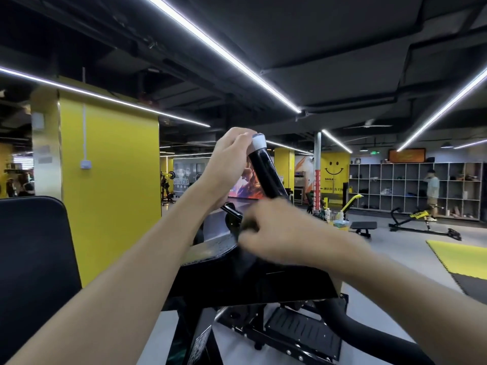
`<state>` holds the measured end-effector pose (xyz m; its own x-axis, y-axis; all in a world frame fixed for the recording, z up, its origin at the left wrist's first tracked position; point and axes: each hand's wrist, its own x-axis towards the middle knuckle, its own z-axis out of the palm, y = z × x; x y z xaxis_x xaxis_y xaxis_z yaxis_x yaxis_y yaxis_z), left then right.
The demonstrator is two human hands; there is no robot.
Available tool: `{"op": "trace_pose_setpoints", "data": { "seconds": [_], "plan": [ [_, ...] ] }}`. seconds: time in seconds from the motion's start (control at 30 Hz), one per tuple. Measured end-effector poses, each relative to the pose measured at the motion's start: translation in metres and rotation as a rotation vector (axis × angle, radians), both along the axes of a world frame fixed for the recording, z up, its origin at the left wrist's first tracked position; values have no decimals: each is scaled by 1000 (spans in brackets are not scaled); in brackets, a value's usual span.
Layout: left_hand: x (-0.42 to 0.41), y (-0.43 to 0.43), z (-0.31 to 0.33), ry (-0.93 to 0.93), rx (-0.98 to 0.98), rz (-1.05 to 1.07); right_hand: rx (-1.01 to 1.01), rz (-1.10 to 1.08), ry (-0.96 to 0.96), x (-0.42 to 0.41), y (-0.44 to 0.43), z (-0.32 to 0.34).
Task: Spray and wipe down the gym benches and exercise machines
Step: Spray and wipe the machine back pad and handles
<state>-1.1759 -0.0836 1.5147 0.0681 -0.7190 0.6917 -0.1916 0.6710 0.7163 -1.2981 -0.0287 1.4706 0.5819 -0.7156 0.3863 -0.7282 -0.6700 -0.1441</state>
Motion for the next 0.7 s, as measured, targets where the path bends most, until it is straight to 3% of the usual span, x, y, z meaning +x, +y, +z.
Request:
{"op": "trace_pose_setpoints", "data": {
  "seconds": [0.1,0.17,0.37,0.5,0.63,0.7],
  "plan": [
    [-5,1,7,32,-36,-45,-451,-9,-438,-18,-7,28],
    [-10,2,7,54,-48,-76,-634,-55,-473,-23,-27,38],
    [-13,2,6,111,-33,-51,-766,72,-308,-37,-63,-6],
    [-15,4,3,91,-33,-17,-752,80,-65,-75,-60,-32],
    [-20,4,4,130,-52,6,-767,24,-343,-61,-56,-6],
    [-21,4,5,153,-55,2,-776,54,-340,-39,-58,4]
  ]
}}
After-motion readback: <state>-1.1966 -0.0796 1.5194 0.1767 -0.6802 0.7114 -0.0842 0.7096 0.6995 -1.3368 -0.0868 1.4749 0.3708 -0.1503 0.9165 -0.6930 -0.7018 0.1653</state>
